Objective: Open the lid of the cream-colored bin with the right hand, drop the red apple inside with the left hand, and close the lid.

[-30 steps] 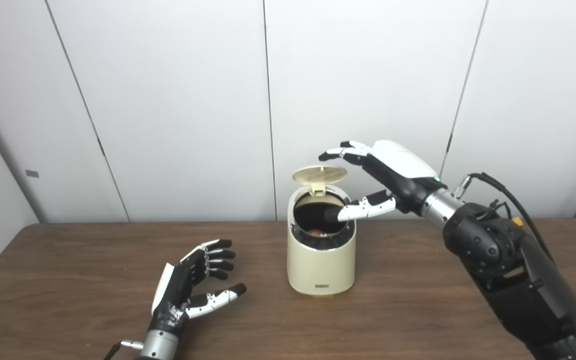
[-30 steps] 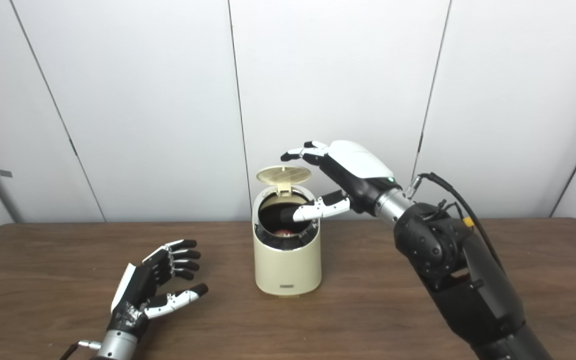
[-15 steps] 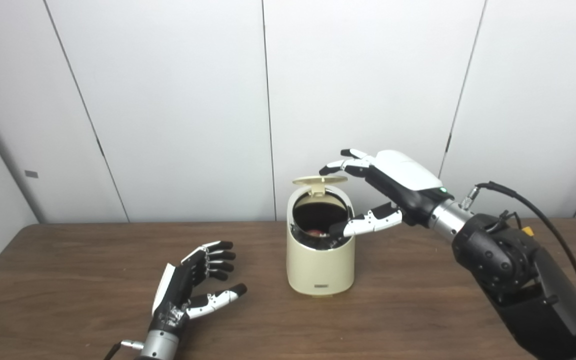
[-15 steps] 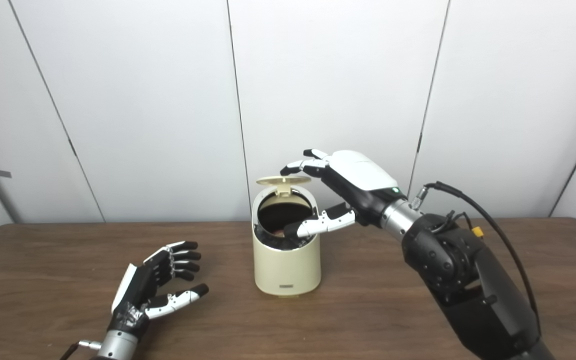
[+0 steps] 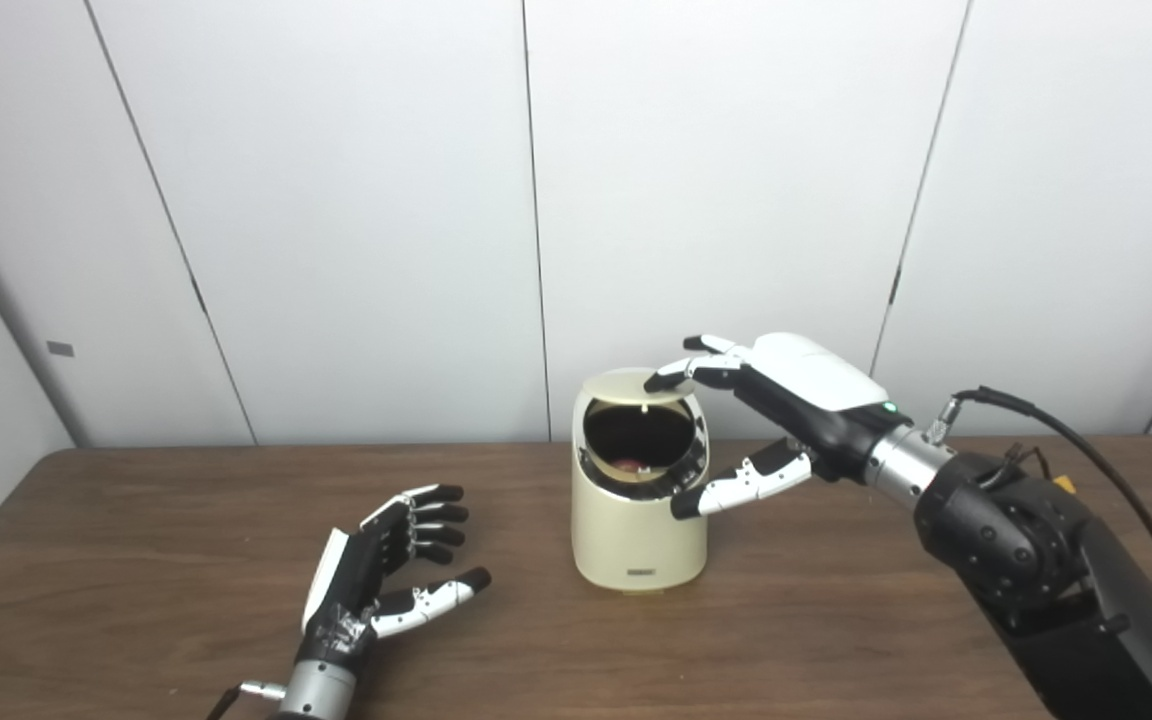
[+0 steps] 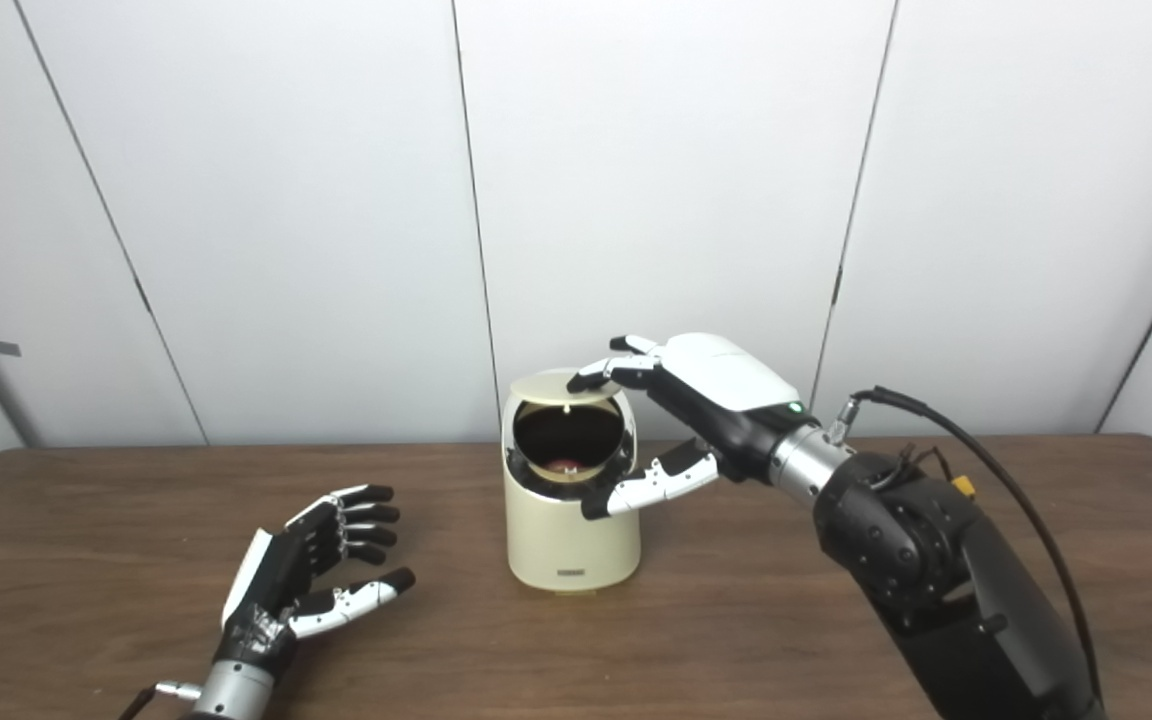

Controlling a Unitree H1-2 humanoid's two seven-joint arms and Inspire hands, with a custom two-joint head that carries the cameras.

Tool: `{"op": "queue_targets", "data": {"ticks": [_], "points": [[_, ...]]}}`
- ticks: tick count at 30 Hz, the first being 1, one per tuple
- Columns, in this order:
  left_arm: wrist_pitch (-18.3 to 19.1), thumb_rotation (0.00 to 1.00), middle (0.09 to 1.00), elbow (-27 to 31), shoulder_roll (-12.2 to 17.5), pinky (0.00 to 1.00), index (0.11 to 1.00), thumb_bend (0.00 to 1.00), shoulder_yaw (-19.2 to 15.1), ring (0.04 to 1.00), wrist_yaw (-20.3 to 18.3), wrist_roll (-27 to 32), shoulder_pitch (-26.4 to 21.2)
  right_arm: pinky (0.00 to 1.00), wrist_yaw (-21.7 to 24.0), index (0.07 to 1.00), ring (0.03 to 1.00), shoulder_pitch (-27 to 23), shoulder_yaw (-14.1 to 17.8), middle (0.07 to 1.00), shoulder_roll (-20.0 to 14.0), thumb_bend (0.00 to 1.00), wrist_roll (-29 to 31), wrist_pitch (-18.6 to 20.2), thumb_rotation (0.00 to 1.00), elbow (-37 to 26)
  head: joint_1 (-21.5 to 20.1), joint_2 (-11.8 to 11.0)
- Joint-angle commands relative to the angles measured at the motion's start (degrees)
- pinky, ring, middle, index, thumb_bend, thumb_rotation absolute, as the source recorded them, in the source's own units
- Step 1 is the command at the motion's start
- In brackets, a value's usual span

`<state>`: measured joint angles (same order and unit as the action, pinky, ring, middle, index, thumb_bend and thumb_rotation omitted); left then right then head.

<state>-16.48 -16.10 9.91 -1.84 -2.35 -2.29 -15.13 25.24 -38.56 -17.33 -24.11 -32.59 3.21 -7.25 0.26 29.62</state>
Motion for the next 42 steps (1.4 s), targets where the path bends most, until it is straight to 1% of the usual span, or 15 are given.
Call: {"op": "queue_targets", "data": {"ticks": [1,3,6,9,14,19,22,24,27,30,35,37,42], "points": [[-1.0,0.05,0.701,-0.8,0.1,0.59,0.755,0.71,-0.2,0.638,0.4,-0.1,1.5,0.91,0.2,0.787,0.947,-1.9,0.4,0.802,-0.6,0.68,0.4,-1.6,0.55,-1.0,0.0,0.1],[-1.0,0.05,0.702,-0.8,0.0,0.59,0.755,0.71,-0.2,0.639,0.3,0.1,1.6,0.91,0.4,0.786,0.949,-1.7,0.0,0.801,-0.7,0.68,0.1,-2.0,0.54,-1.2,0.2,0.1],[-1.0,0.04,0.700,-0.8,-0.1,0.59,0.751,0.71,-0.2,0.640,0.4,-0.1,1.6,0.97,0.4,0.788,0.951,-1.4,-0.7,0.797,-0.7,0.68,-0.4,-3.2,0.50,-1.4,0.2,0.2],[-0.6,0.04,0.700,-0.6,-0.2,0.59,0.751,0.71,-0.2,0.641,0.7,-0.2,1.6,1.00,1.1,0.793,0.960,-1.4,-1.2,0.799,-0.7,0.68,-0.9,-3.8,0.55,-1.8,0.3,0.4],[-0.4,0.03,0.697,-0.3,-0.3,0.58,0.752,0.71,-0.3,0.640,0.6,-0.1,1.6,1.00,1.6,0.796,0.959,-1.7,-1.6,0.797,-0.4,0.69,-1.4,-4.4,0.60,-2.2,0.3,0.6],[-0.3,0.05,0.700,-0.2,-0.3,0.59,0.753,0.71,-0.2,0.649,0.6,-0.4,1.7,1.00,2.2,0.793,0.955,-1.7,-1.7,0.796,-0.2,0.71,-1.9,-4.2,0.59,-2.8,0.3,0.7],[-1.0,0.05,0.698,-0.8,-0.2,0.59,0.752,0.71,-0.3,0.643,0.1,0.3,1.5,1.00,2.6,0.794,0.954,-1.6,-1.9,0.796,-0.1,0.71,-2.7,-3.7,0.59,-3.0,0.3,0.7],[-0.7,0.05,0.698,-0.4,-0.3,0.58,0.751,0.71,-0.2,0.642,0.2,0.1,1.6,1.00,3.2,0.794,0.956,-1.4,-1.9,0.797,-0.2,0.71,-2.9,-3.5,0.59,-3.1,0.3,1.0],[-0.4,0.05,0.700,0.0,-0.3,0.60,0.751,0.71,-0.2,0.645,0.3,-0.1,1.7,1.00,4.1,0.798,0.960,-1.2,-1.9,0.798,-0.1,0.70,-3.3,-3.0,0.58,-3.1,0.3,1.2],[-0.4,0.04,0.696,0.1,-0.3,0.58,0.748,0.71,-0.2,0.635,0.2,0.0,1.8,1.00,4.8,0.804,0.970,-1.0,-2.0,0.805,-0.1,0.70,-3.6,-2.7,0.58,-2.9,0.4,1.3],[-0.4,0.06,0.692,0.3,-0.3,0.58,0.748,0.72,-0.3,0.632,0.2,0.1,2.0,0.99,5.2,0.801,0.968,-0.6,-2.4,0.794,-0.4,0.70,-3.7,-3.6,0.55,-1.6,0.5,1.5],[-0.3,0.07,0.693,0.5,-0.3,0.59,0.749,0.73,-0.3,0.634,0.2,0.0,2.1,0.99,5.5,0.804,0.972,-0.5,-2.6,0.798,-0.4,0.70,-3.8,-3.7,0.55,-1.2,0.5,1.5],[0.2,0.07,0.694,1.1,-0.3,0.59,0.751,0.72,-0.2,0.631,0.2,-0.2,2.5,1.00,6.1,0.810,0.981,-0.2,-3.6,0.816,-0.8,0.73,-4.8,-4.0,0.58,-0.2,0.7,1.9]]}}
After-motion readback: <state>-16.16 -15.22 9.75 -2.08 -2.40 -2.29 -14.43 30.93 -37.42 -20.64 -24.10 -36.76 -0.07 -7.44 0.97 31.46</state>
